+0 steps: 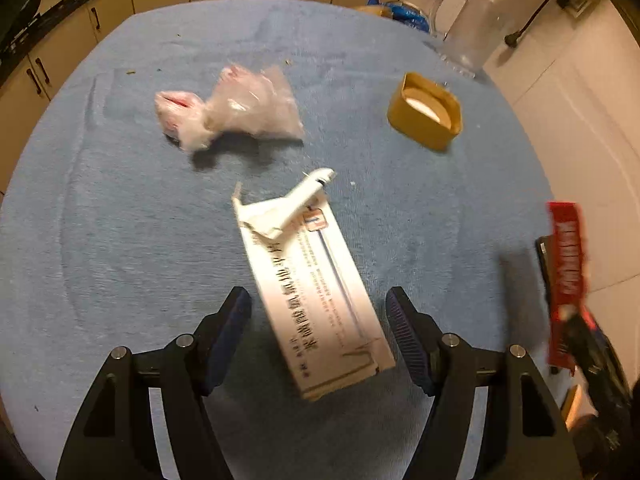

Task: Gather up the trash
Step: 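Grasp the red box with the right tool while the left tool grasps the white medicine box, then carry the white box and red box over the red wastebasket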

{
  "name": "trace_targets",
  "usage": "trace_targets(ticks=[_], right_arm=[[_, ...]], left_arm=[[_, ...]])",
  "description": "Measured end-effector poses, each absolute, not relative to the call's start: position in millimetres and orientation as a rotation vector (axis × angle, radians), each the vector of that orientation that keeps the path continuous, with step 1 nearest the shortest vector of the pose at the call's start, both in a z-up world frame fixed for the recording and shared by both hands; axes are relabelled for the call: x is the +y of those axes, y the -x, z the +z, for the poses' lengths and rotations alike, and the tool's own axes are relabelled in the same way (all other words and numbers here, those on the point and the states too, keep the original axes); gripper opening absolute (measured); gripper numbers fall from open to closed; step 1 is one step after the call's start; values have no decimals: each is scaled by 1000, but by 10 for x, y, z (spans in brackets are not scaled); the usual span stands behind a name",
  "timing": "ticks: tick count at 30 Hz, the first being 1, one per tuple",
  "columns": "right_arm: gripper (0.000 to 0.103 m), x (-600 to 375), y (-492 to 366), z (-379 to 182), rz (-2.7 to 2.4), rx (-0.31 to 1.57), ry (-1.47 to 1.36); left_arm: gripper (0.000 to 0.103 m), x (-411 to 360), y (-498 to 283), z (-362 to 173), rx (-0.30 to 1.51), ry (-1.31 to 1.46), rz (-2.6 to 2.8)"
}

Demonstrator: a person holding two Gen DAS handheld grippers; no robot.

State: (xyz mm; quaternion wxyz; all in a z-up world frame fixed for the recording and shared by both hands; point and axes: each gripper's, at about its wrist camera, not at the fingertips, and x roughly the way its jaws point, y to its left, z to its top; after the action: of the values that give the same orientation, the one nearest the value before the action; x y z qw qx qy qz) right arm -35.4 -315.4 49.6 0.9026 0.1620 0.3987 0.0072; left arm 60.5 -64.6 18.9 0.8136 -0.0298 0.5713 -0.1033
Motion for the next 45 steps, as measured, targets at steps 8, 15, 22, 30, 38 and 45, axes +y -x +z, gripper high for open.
trace_targets(ticks=[8, 15, 22, 30, 38, 45], right_arm=[[85, -3085, 425, 497, 61, 818, -340], [85, -2631, 392, 389, 172, 842, -296], [85, -2048, 305, 356, 253, 871, -234], [85, -1515, 251, 371, 314, 892, -164], [85, -1084, 203, 386, 358, 909, -108], [85, -768, 210, 418, 393, 917, -67]], left_arm=[[56, -468, -402, 187, 1139, -24, -254], [52, 111, 57, 212, 1051, 5, -276], [52, 549, 329, 346, 973, 9, -229], [53, 1028, 469, 478, 921, 32, -182], [53, 1534, 574, 509, 892, 79, -128], [53, 1851, 636, 584, 863, 121, -99]])
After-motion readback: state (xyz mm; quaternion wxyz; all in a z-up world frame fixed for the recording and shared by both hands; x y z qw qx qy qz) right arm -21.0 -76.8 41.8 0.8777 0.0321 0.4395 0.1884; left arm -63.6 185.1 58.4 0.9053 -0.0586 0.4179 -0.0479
